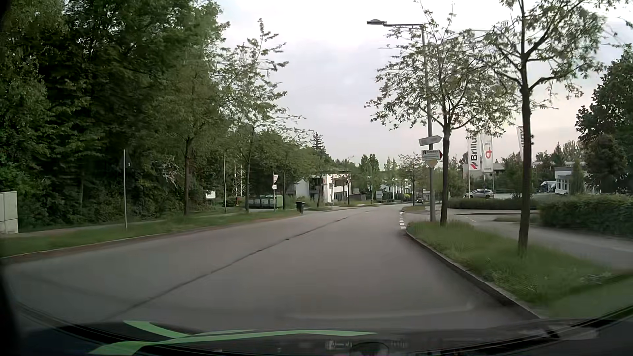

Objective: Follow the waypoints while adhering to traffic rules and regulations

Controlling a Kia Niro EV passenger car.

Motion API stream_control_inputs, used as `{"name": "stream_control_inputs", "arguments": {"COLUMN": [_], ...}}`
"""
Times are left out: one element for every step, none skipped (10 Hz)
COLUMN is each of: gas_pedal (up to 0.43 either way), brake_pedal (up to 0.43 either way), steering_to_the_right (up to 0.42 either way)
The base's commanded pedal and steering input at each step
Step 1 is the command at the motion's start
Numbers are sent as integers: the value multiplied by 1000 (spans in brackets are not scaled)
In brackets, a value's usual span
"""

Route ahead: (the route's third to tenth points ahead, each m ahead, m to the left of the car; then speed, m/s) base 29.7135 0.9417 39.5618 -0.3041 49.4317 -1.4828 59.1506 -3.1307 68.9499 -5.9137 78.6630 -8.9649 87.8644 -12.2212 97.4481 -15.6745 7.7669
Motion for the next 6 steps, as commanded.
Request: {"name": "stream_control_inputs", "arguments": {"gas_pedal": [0,0,0,0,0,0], "brake_pedal": [0,0,0,0,0,0], "steering_to_the_right": [13,15,16,16,19,21]}}
